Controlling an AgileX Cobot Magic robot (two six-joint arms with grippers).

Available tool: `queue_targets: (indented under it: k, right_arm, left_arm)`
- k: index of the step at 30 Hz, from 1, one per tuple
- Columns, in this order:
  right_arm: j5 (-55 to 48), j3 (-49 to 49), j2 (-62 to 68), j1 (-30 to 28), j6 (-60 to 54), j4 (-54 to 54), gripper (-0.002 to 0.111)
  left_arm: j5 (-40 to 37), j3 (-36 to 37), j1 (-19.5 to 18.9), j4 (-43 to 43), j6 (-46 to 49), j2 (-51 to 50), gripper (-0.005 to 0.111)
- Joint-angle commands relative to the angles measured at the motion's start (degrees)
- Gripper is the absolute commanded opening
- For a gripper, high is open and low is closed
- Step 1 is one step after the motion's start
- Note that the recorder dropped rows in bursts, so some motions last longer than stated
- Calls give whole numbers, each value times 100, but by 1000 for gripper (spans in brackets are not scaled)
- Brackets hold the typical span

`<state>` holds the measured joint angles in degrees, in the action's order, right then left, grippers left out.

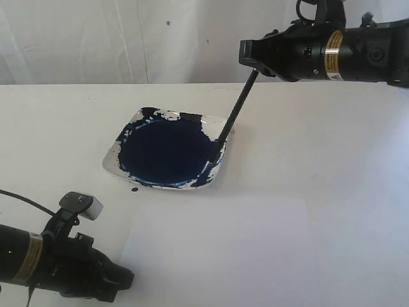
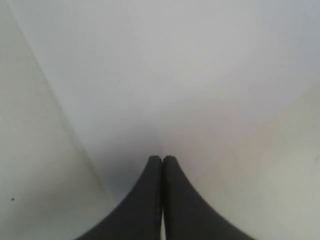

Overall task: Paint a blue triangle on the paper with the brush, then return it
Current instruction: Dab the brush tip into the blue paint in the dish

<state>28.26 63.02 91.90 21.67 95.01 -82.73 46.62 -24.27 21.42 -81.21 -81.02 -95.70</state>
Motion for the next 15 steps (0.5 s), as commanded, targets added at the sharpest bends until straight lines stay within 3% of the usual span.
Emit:
queue_targets:
  k: [1,15]
  right_arm:
    - [47,239,-130,-54,-32,-56,0]
    - [321,384,-896,-54,71,-91,0]
  left_arm:
    - [-168,22,47,-69,22,1,0]
    - [-168,22,47,-69,22,1,0]
